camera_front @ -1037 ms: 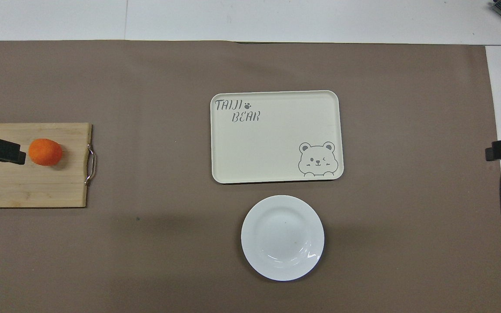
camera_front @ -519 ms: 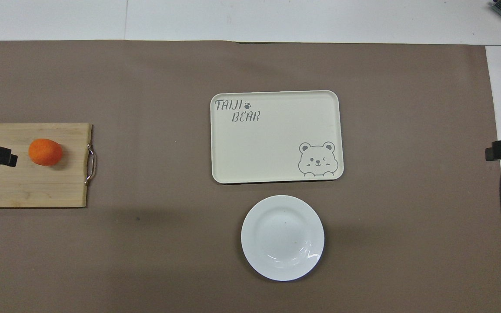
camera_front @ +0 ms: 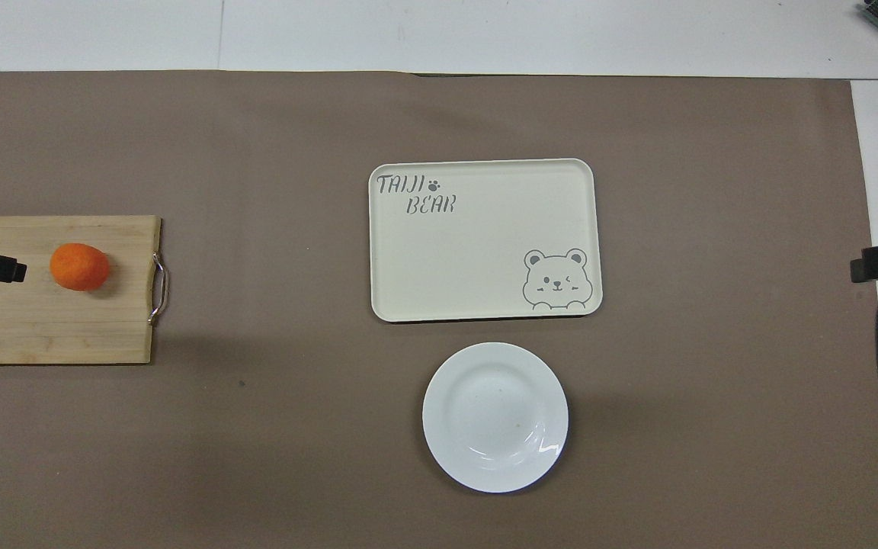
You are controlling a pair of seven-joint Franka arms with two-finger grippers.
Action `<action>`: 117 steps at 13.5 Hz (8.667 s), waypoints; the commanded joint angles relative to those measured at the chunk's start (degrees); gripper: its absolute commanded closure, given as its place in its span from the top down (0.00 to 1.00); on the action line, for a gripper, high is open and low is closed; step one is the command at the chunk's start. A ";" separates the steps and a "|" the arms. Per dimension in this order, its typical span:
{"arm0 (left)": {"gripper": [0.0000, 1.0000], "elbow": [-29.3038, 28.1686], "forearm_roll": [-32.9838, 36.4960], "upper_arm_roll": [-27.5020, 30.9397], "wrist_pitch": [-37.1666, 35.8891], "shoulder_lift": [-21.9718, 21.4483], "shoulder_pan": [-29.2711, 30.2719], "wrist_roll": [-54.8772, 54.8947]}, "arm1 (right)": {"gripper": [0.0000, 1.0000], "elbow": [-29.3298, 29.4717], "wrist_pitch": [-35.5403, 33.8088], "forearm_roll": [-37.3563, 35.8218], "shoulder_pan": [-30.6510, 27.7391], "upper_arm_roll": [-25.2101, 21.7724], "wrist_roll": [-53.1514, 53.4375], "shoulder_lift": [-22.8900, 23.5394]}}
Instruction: Place orange and plate with both arms
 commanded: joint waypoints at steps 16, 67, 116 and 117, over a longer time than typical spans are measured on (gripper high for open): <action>1.00 -11.16 3.77 -0.45 29.50 14.86 1.06 0.09 | 1.00 0.35 -0.63 -0.19 -0.12 0.15 0.44 0.04; 0.00 -9.25 -1.32 -7.39 12.72 4.72 -44.89 -44.12 | 1.00 -0.79 0.16 -0.28 -0.82 -0.38 0.79 -0.49; 1.00 11.92 0.08 -4.32 -12.55 1.59 -6.94 -18.63 | 1.00 -65.30 31.51 65.34 3.64 -0.91 -32.69 -7.09; 1.00 13.76 0.69 -4.40 -15.00 1.76 -6.94 -18.72 | 1.00 -65.39 33.02 68.25 6.18 -0.91 -32.69 -6.30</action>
